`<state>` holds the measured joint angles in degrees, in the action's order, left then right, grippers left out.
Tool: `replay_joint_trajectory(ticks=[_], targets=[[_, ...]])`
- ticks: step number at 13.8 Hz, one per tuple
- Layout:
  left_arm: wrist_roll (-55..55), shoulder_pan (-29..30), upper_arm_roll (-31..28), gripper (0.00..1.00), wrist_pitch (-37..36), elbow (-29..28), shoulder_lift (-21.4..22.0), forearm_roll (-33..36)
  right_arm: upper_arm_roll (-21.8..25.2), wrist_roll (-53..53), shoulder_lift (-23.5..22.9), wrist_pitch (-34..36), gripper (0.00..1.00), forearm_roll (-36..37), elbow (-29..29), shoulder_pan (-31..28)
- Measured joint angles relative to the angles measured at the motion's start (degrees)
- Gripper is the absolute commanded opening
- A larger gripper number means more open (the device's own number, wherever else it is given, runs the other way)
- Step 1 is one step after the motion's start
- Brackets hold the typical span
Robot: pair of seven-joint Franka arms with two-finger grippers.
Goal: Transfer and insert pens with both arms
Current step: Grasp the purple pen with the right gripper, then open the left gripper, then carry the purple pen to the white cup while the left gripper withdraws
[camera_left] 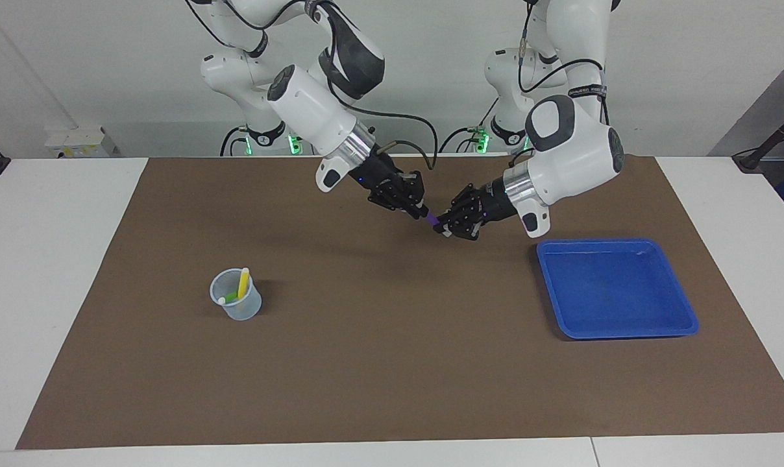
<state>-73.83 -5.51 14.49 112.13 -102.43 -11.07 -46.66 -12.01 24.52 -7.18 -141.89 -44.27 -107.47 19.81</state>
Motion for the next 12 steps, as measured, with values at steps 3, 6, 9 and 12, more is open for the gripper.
replay_joint_trajectory(ticks=[3,6,9,12], targets=[[0.01,-0.03,0.07,1.00,0.00,0.03,0.14,0.00,0.00,-0.08,0.00,0.88,0.00,0.00,0.28,-0.02],[0.05,0.28,-0.56,1.00,-0.02,0.04,1.23,4.10,0.05,-3.33,0.00,3.79,0.00,0.44,1.27,-0.99],[0.10,0.78,-0.89,1.00,-0.30,0.05,1.72,18.57,0.14,-11.43,0.00,9.51,0.00,8.68,2.55,-3.76],[5.48,0.78,-0.91,1.00,-0.46,0.05,1.73,29.05,0.41,-23.72,-0.03,19.29,0.00,21.35,5.39,-8.53]])
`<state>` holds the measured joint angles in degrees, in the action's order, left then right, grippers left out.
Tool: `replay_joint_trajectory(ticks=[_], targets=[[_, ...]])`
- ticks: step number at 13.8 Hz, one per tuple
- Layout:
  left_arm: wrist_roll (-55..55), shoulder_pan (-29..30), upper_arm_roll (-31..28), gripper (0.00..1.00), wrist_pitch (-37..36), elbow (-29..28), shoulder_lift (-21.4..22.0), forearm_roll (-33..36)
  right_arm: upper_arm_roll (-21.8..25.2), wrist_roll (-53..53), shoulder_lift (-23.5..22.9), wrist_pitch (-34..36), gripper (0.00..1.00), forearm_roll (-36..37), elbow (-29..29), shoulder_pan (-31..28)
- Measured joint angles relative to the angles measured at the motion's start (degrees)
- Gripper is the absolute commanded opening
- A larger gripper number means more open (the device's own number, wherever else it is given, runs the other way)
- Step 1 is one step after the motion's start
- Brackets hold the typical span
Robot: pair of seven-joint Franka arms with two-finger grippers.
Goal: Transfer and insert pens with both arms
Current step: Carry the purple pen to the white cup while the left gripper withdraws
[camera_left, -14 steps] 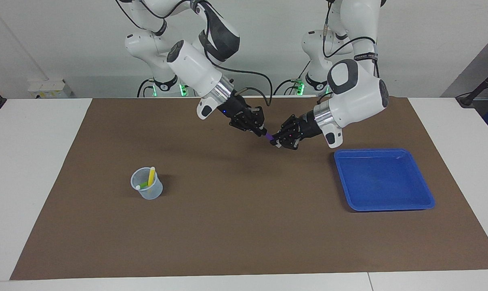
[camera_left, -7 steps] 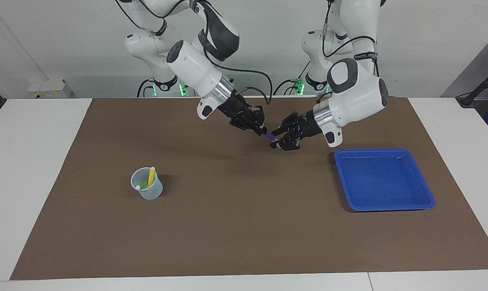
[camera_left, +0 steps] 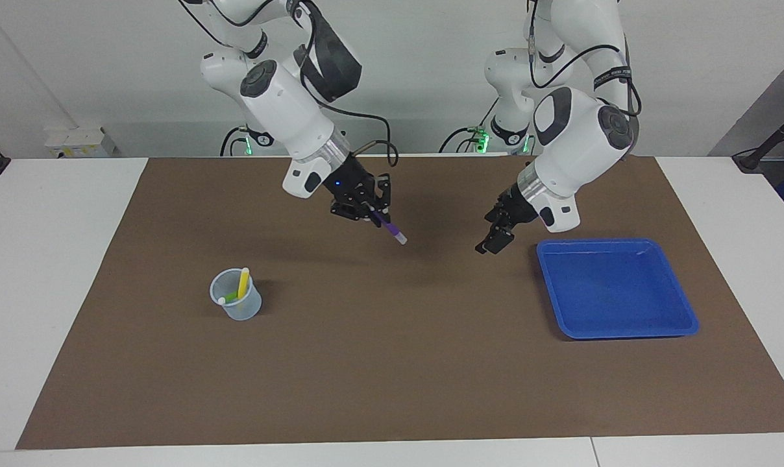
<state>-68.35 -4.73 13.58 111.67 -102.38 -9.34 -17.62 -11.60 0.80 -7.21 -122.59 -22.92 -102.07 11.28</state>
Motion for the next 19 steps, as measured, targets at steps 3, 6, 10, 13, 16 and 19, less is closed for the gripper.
replay_joint_trajectory(ticks=[3,6,10,13,16,19], targets=[[13.26,1.36,-0.81,1.00,-1.73,0.00,0.04,4.45,0.60,-13.69,-0.02,5.06,0.00,12.84,1.36,-3.32],[34.84,6.05,-1.25,1.00,-4.01,0.10,0.35,5.98,1.52,-27.27,-0.09,5.42,0.00,23.43,1.41,-4.82],[51.55,8.60,-1.33,1.00,-4.67,0.69,1.81,15.11,4.74,-43.14,-0.32,3.10,0.00,30.24,1.38,-6.21],[58.69,8.57,-0.88,1.00,-6.47,3.31,4.76,21.59,5.06,-48.60,-1.15,0.51,0.00,31.04,0.04,-8.43],[59.99,8.21,-0.52,1.00,-10.61,3.91,10.36,21.96,5.19,-50.29,-1.66,-2.52,0.00,31.07,-3.45,-10.08],[61.29,8.08,-0.45,1.00,-14.72,3.80,15.27,22.18,5.25,-50.50,-1.72,-6.38,0.00,31.07,-6.96,-10.99]])
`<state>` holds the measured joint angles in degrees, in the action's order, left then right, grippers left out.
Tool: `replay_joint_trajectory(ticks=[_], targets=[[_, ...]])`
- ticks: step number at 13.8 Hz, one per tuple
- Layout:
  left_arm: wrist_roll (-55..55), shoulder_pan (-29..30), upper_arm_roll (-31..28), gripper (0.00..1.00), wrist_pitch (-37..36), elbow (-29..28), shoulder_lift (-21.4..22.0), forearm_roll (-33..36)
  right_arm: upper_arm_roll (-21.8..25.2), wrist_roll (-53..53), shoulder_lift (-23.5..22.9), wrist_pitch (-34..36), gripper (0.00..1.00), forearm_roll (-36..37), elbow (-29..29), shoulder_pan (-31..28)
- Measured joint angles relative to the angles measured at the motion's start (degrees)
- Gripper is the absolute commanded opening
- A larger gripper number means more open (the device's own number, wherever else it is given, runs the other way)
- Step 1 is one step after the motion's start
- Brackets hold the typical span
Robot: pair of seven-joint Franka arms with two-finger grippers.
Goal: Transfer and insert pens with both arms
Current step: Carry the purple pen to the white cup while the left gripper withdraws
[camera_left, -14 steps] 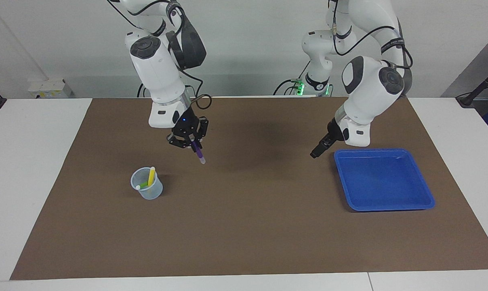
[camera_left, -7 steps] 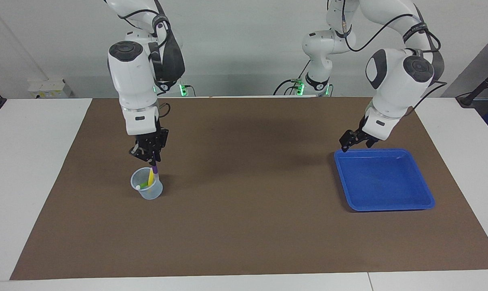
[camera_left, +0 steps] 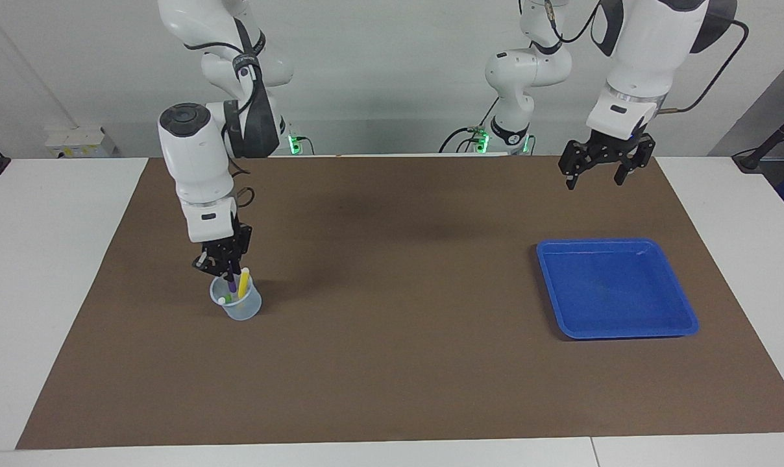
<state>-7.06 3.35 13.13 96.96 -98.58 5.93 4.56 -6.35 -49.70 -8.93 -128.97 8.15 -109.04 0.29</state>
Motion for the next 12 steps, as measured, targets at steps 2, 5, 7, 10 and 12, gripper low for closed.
replay_joint_trajectory(ticks=[2,5,7,10,12], targets=[[8.02,1.33,-1.58,1.00,-0.02,-0.10,0.34,0.54,0.02,0.00,-0.01,-1.52,0.81,0.00,-1.66,-0.17],[18.15,4.67,-3.56,1.00,0.27,-0.11,-0.09,0.51,0.02,0.02,0.01,-1.82,1.00,-0.01,-2.10,-0.38],[17.43,4.64,-3.34,1.00,0.20,-0.11,-0.10,-0.58,0.02,0.20,0.08,-1.78,1.00,-0.27,-2.02,-0.51],[12.92,4.46,-2.71,1.00,-0.29,-0.08,-0.10,-4.02,-0.08,0.84,1.08,1.38,1.00,-4.23,-0.68,-0.47],[8.82,4.34,-1.97,1.00,-1.08,-0.07,-0.08,-5.07,-0.69,4.45,3.51,7.92,1.00,-6.34,2.66,0.38]])
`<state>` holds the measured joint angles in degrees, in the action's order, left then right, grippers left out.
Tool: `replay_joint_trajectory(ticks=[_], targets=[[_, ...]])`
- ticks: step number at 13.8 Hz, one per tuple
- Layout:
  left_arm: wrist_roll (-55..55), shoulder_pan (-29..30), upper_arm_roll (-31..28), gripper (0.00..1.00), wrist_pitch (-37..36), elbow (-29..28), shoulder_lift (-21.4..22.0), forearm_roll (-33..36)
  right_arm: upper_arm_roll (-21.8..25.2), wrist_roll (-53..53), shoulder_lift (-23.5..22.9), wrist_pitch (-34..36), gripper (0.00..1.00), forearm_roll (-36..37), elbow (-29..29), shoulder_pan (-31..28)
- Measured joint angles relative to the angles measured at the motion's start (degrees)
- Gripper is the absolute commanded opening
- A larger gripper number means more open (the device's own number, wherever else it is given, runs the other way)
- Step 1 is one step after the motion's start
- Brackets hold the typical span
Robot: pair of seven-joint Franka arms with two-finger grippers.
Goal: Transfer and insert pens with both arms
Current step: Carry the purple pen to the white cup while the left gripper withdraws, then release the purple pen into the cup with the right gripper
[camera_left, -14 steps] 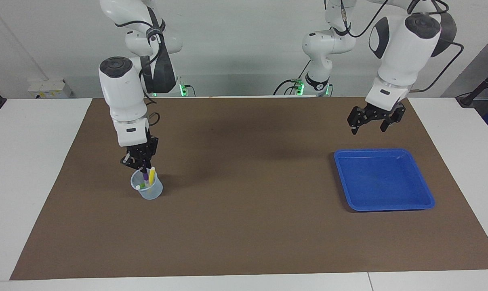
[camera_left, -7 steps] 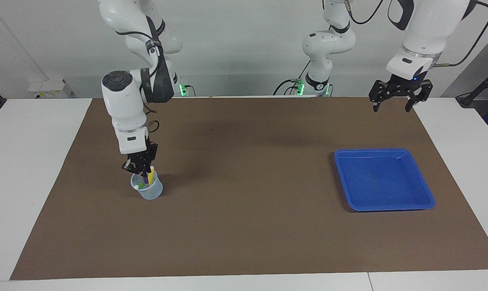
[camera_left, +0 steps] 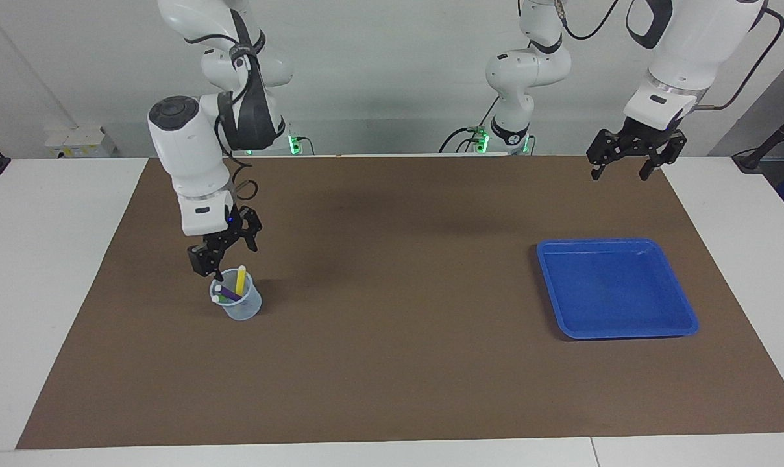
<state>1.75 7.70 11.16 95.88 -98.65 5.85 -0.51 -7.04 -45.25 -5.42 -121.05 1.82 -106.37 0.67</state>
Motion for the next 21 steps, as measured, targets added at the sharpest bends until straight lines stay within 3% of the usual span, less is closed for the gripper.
replay_joint_trajectory(ticks=[5,9,12,17,21], targets=[[-1.39,-0.01,0.17,1.00,-0.30,0.00,0.00,-0.60,-0.69,20.93,6.14,18.10,1.00,-0.47,7.34,7.66],[-1.55,0.08,-0.24,1.00,-0.54,0.00,0.00,-0.60,0.02,31.14,6.41,21.16,1.00,-1.81,8.06,7.73],[-1.56,0.08,-0.33,1.00,-0.64,0.00,0.00,-0.61,0.76,32.20,6.17,21.10,1.00,-6.75,8.55,5.96],[-1.55,0.08,-0.43,1.00,-0.67,0.01,0.01,-0.61,0.84,32.50,6.39,28.20,1.00,-7.05,15.42,5.20],[-1.56,-0.01,0.24,1.00,-0.71,0.04,0.22,-0.61,1.08,32.50,6.34,32.89,1.00,-7.04,17.14,2.95]])
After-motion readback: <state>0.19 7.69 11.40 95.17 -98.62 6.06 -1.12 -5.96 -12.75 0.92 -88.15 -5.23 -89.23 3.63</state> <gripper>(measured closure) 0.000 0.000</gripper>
